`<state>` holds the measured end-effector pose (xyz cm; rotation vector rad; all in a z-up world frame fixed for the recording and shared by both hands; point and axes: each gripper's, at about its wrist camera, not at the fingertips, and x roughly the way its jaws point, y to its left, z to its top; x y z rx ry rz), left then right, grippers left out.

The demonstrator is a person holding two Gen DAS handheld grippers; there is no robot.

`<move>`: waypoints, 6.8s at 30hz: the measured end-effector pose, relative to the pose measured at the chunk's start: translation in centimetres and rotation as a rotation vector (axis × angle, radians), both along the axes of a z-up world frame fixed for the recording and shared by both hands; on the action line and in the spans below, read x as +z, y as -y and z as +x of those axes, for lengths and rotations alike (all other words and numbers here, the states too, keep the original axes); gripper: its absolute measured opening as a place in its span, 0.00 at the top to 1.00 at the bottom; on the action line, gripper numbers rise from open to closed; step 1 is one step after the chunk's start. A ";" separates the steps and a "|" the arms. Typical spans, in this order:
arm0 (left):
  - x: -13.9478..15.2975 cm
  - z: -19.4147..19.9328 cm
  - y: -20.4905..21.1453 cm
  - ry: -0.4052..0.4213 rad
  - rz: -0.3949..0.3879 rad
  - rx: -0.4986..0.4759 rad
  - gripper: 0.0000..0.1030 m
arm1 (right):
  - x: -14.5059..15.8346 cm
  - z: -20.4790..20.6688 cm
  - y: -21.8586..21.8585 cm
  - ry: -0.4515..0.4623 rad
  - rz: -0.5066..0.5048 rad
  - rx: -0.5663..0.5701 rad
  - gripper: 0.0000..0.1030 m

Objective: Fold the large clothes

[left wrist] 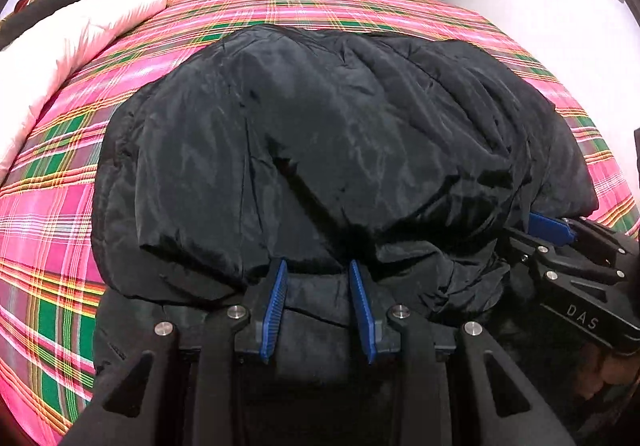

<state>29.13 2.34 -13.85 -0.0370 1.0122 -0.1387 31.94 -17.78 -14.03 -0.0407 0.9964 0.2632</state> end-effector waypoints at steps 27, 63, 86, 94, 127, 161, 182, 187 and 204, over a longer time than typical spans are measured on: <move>1.8 -6.0 -0.9 0.073 -0.052 0.048 0.67 | 4.5 -7.2 2.7 0.025 0.021 -0.037 0.57; 6.0 -24.9 -6.9 0.112 0.071 0.205 0.62 | 4.7 -24.0 14.6 -0.029 0.083 -0.306 0.47; -1.7 -24.2 -11.2 -0.144 0.006 0.347 0.39 | -1.6 -23.9 16.9 -0.242 0.038 -0.420 0.34; -2.8 -24.3 -10.1 -0.167 0.023 0.311 0.44 | -2.3 -23.8 16.8 -0.286 0.037 -0.394 0.42; 11.8 -30.5 -13.3 0.142 -0.320 0.221 0.87 | 9.6 -29.9 17.5 -0.022 0.393 -0.276 0.90; 4.1 2.1 -18.1 0.082 -0.619 0.443 0.63 | 5.0 5.7 19.7 -0.137 0.593 -0.421 0.71; 10.0 -0.6 -6.9 0.258 -0.358 -0.011 0.28 | 10.4 -1.5 8.8 0.200 0.010 -0.118 0.30; 6.0 1.8 -4.0 0.135 -0.172 -0.010 0.28 | 6.3 0.7 8.3 0.127 -0.056 -0.119 0.30; 2.3 5.1 -4.3 0.170 -0.055 0.055 0.32 | 2.1 4.8 9.2 0.060 -0.044 -0.156 0.29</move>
